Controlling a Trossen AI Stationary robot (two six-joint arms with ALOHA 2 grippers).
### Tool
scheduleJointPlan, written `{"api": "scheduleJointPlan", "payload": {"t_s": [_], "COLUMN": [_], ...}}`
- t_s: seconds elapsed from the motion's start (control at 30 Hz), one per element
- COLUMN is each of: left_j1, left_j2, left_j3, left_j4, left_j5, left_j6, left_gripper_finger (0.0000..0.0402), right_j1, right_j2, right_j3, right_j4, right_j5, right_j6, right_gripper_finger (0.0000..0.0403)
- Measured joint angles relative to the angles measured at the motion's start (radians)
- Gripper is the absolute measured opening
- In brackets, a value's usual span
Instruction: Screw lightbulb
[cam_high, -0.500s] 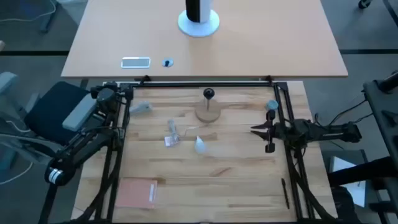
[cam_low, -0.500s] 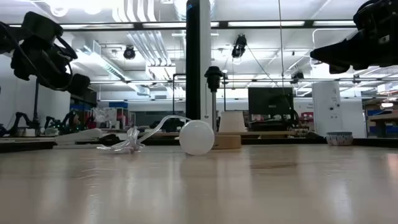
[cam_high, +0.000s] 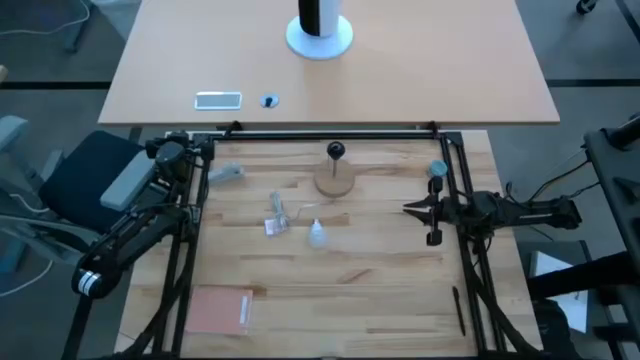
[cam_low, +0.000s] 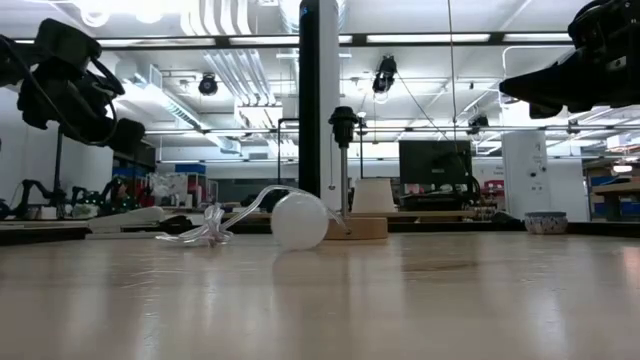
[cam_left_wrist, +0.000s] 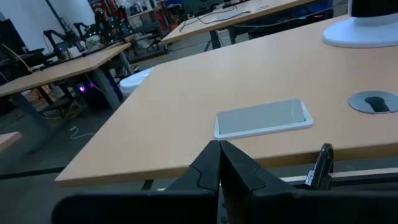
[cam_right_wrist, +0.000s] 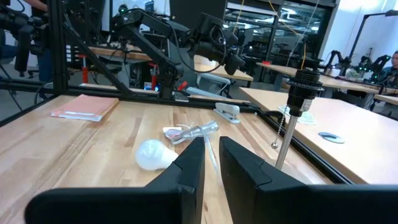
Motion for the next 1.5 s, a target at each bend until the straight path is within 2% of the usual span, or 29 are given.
{"api": "scheduleJointPlan", "payload": {"t_s": [0.47,0.83,1.07,1.27,1.3,1.37,1.5], "left_j1": [0.000,0.000,0.000,0.000,-0.004,-0.021,-0.029], "left_j2": [0.000,0.000,0.000,0.000,0.000,-0.016,-0.055], "left_j3": [0.000,0.000,0.000,0.000,0.000,0.009,0.047], "left_j4": [0.000,0.000,0.000,0.001,-0.001,-0.036,-0.040], "left_j5": [0.000,0.000,0.000,0.000,0.008,0.083,0.375], "left_j6": [0.000,0.000,0.000,-0.006,-0.051,-0.192,-0.200], "left_gripper_finger": [0.0000,0.0000,0.0000,0.0000,0.0000,0.0000,0.0000], "right_j1": [0.000,0.000,0.000,0.000,0.000,0.000,0.000], "right_j2": [0.000,0.000,0.000,0.000,0.000,0.000,0.000], "right_j3": [0.000,0.000,0.000,0.000,0.000,0.000,0.000], "right_j4": [0.000,0.000,0.000,0.000,0.000,0.001,0.001], "right_j5": [0.000,0.000,0.005,0.005,0.005,0.005,0.005], "right_j6": [0.000,0.000,-0.223,-0.254,-0.257,-0.277,-0.256], "right_gripper_finger": [0.0067,0.0047,0.0046,0.0058,0.0059,0.0062,0.0064]}}
